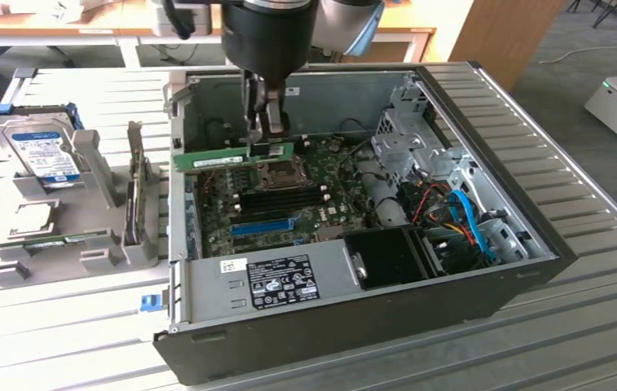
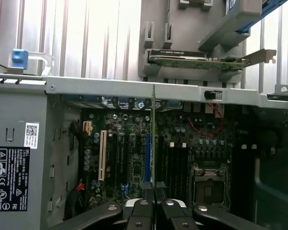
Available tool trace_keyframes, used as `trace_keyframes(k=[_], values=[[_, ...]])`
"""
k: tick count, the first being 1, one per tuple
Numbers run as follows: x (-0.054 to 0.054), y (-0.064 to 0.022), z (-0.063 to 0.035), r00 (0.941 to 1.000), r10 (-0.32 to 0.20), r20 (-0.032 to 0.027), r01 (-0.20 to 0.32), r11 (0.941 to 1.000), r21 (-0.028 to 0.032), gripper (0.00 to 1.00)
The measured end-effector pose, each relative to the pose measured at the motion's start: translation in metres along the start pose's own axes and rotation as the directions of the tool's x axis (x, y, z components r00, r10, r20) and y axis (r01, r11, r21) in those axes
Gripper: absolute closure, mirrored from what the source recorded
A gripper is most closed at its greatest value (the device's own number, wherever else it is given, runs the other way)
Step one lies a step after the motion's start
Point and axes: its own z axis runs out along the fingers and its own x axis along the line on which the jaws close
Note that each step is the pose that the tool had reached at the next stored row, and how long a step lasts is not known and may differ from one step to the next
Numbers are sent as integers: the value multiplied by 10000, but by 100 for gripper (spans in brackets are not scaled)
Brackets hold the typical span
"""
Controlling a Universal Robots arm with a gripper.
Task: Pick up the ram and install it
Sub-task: 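Pick up the ram and move it above insertion slot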
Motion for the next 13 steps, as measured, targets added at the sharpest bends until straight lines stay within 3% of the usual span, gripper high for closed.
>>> trace_keyframes(k=[4,13], values=[[10,-62,-3,10000,-34,-1,34,10000,-3,87],[10,-66,-3,10000,-53,-2,53,10000,-4,87]])
